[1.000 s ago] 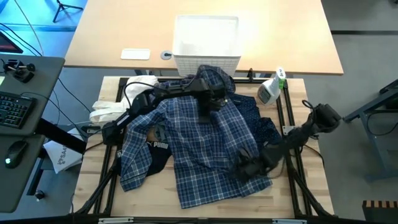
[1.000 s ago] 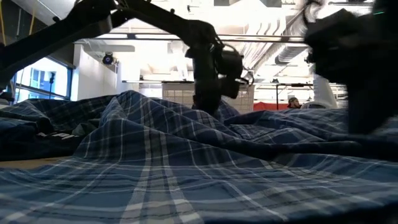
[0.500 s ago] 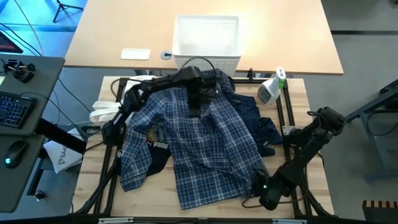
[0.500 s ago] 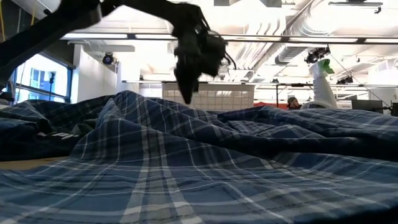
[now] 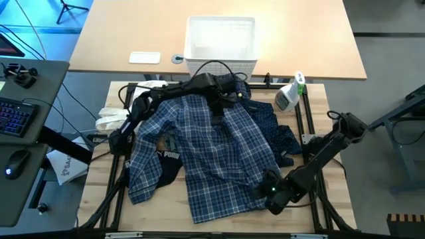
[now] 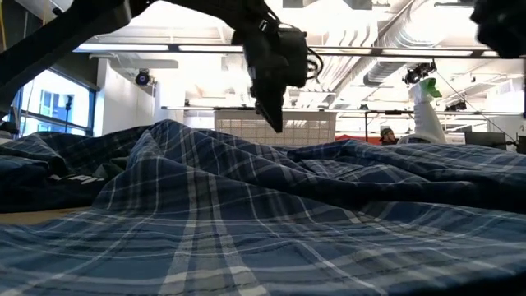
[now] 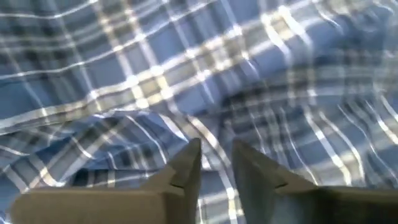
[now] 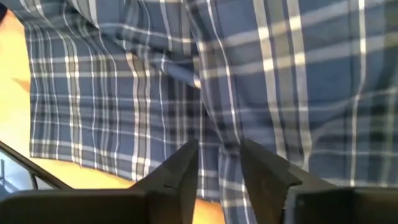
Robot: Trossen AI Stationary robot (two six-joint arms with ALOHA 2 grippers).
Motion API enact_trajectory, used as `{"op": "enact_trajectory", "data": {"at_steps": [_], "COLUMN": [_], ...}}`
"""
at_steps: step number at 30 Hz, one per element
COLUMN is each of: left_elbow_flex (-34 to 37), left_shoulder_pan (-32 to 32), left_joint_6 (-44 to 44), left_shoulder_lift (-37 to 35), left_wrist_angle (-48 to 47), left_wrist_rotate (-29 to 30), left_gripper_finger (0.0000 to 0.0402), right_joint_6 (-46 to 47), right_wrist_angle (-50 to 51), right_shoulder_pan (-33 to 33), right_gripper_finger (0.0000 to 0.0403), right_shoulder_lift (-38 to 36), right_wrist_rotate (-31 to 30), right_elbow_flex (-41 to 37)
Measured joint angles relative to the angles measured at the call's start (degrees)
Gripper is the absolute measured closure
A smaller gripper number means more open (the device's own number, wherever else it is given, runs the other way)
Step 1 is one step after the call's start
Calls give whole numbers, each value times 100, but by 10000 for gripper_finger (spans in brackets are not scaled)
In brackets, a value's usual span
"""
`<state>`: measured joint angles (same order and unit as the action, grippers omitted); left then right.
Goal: Fold Laundry from Bin
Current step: Fold the checkered blue polo
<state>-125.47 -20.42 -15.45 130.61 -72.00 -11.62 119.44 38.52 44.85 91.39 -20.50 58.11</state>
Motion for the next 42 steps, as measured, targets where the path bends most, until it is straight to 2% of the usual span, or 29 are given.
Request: {"op": "enact_trajectory", "data": {"at_steps": [4, 8, 11, 16, 24, 28, 32, 36, 42], "left_elbow_flex": [0, 7, 9, 7, 7, -2, 2, 0, 4], "left_shoulder_pan": [45, 156, 261, 397, 441, 356, -99, -913, -1887], "left_joint_6": [223, 173, -90, -390, -504, -372, 351, 761, 1120], "left_shoulder_lift": [268, 584, 651, 587, 81, -291, -568, -708, -542], "left_wrist_angle": [23, 123, 171, 10, -935, -974, -987, -977, -717], "left_wrist_rotate": [349, 982, 1089, 1077, 1071, 1126, 1219, 556, 334], "left_gripper_finger": [265, 255, 281, 386, 401, 398, 389, 361, 308], "right_joint_6": [-142, -144, -144, -144, -144, -145, -146, -145, -146], "right_wrist_angle": [-15, 9, 11, 1, 26, 46, 42, 15, 28], "right_shoulder_pan": [-77, -90, -90, -89, -89, -89, -90, -90, -90], "right_gripper_finger": [258, 247, 245, 245, 245, 245, 245, 245, 245], "right_shoulder_lift": [0, 0, 0, 0, 0, 0, 0, 0, 0], "right_wrist_rotate": [-1, 2, 11, 73, 79, 78, 78, 76, 76], "right_elbow_flex": [0, 0, 2, 2, 2, 2, 2, 2, 2]}}
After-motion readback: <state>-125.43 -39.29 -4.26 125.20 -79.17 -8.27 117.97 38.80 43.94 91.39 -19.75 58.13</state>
